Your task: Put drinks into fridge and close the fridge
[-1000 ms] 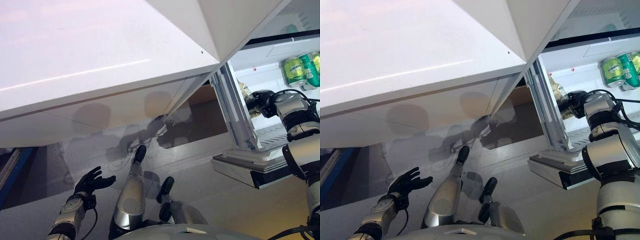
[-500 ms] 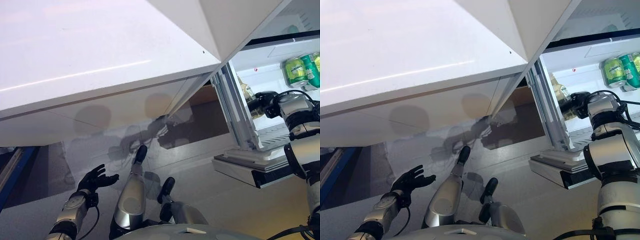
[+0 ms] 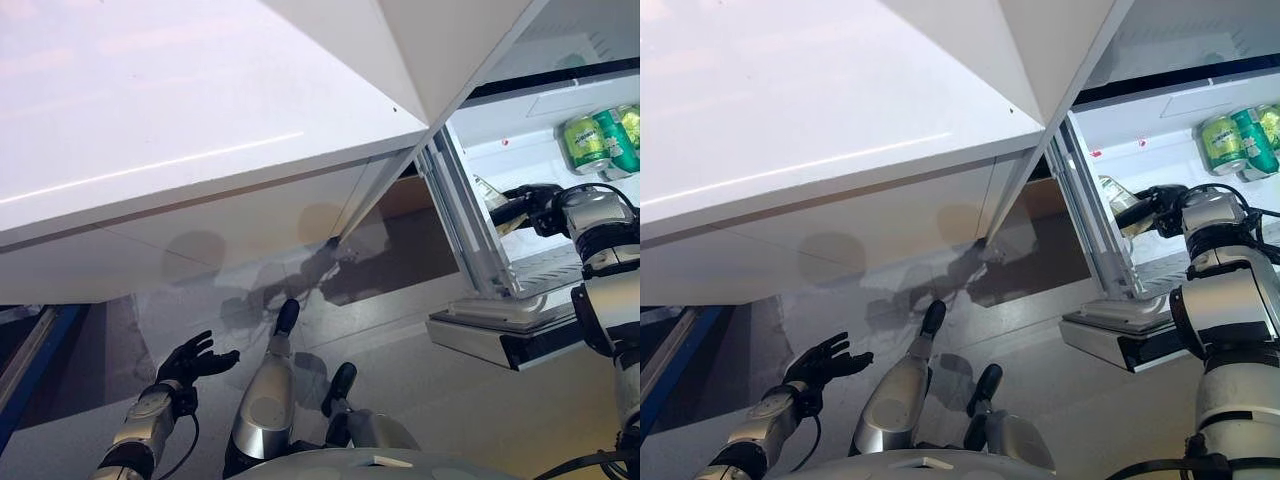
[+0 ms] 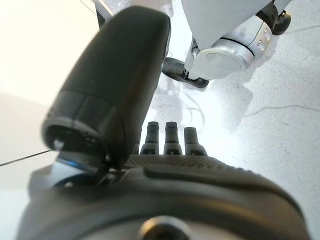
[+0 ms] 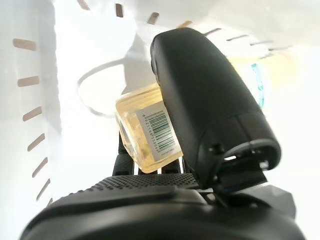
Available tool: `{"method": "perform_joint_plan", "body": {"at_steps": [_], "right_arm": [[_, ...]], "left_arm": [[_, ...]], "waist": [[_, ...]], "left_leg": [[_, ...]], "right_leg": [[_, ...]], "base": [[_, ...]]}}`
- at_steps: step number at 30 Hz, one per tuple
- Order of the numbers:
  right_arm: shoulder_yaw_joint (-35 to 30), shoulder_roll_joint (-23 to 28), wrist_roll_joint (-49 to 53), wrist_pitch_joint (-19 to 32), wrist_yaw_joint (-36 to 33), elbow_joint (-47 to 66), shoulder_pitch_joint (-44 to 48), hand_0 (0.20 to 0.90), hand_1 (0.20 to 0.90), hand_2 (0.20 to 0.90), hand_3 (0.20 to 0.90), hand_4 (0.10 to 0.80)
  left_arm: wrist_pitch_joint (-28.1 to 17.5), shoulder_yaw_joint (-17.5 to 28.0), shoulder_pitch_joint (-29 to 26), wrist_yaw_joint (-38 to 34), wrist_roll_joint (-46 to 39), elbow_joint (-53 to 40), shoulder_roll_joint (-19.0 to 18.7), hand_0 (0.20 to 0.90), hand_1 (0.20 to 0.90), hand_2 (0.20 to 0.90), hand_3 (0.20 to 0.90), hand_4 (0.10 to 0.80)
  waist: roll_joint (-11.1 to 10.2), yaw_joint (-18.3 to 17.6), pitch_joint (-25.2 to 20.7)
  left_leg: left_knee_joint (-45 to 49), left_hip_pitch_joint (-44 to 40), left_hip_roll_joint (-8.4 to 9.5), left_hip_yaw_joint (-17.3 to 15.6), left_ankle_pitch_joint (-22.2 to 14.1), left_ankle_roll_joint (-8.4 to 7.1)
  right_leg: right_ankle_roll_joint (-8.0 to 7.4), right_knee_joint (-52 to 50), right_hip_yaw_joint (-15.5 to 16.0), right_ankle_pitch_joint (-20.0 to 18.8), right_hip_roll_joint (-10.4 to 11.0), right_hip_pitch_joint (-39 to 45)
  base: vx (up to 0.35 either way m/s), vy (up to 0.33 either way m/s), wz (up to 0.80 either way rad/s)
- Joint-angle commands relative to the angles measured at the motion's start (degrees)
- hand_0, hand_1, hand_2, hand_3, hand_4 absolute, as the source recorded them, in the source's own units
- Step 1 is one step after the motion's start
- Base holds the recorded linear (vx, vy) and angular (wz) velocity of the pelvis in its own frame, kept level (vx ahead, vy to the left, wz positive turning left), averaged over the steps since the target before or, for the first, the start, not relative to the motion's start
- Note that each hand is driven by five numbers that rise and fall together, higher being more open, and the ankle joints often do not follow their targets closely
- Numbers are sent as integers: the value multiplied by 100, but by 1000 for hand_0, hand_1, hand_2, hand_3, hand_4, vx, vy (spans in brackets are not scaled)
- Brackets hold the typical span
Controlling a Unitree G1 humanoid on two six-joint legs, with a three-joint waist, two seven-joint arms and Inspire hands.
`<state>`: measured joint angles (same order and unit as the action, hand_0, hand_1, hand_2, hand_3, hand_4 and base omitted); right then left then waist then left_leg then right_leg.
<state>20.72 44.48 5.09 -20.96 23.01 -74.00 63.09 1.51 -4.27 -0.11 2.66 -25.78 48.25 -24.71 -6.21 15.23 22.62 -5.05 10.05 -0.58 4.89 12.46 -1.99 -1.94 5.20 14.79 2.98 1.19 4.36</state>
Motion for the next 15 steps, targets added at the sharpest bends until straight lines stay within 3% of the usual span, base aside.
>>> {"method": "perform_joint_plan", "body": {"at_steps": [1,5,8,14,15], "right_arm": [[441,859,74,229,-273,440,95,900,900,900,900,800],[482,1182,97,436,-48,781,170,900,900,900,900,800],[527,1459,438,613,-262,1459,128,900,900,900,900,800],[132,1986,1234,1141,-1497,2995,-291,900,900,900,900,800],[-211,2105,1360,1236,-1904,3552,-481,900,900,900,900,800]], "left_arm": [[344,-147,563,-107,34,-251,-274,900,900,900,900,800],[596,-4,556,-95,-17,-199,-326,900,900,900,900,800],[678,91,527,47,-56,18,-326,900,900,900,900,800],[547,78,511,437,29,637,-148,900,900,900,900,800],[472,66,520,465,21,836,-46,900,900,900,900,800]], "waist": [[-100,-144,-733],[-139,-300,-940],[-136,-481,-1092],[-39,-858,-1386],[14,-992,-1501]], "left_leg": [[32,-448,123,-350,-1055,108],[5,-558,84,-443,-1074,106],[5,-648,67,-540,-1097,110],[5,-864,48,-728,-1207,115],[5,-928,44,-787,-1243,115]], "right_leg": [[-189,-74,-169,-648,-32,-742],[-189,-60,-247,-641,-41,-691],[-187,-46,-335,-632,-43,-645],[-210,-37,-495,-575,-40,-529],[-222,-43,-539,-546,-39,-492]], "base": [[56,19,-2],[33,60,-1],[11,86,-11],[29,95,-17],[55,75,-19]]}}
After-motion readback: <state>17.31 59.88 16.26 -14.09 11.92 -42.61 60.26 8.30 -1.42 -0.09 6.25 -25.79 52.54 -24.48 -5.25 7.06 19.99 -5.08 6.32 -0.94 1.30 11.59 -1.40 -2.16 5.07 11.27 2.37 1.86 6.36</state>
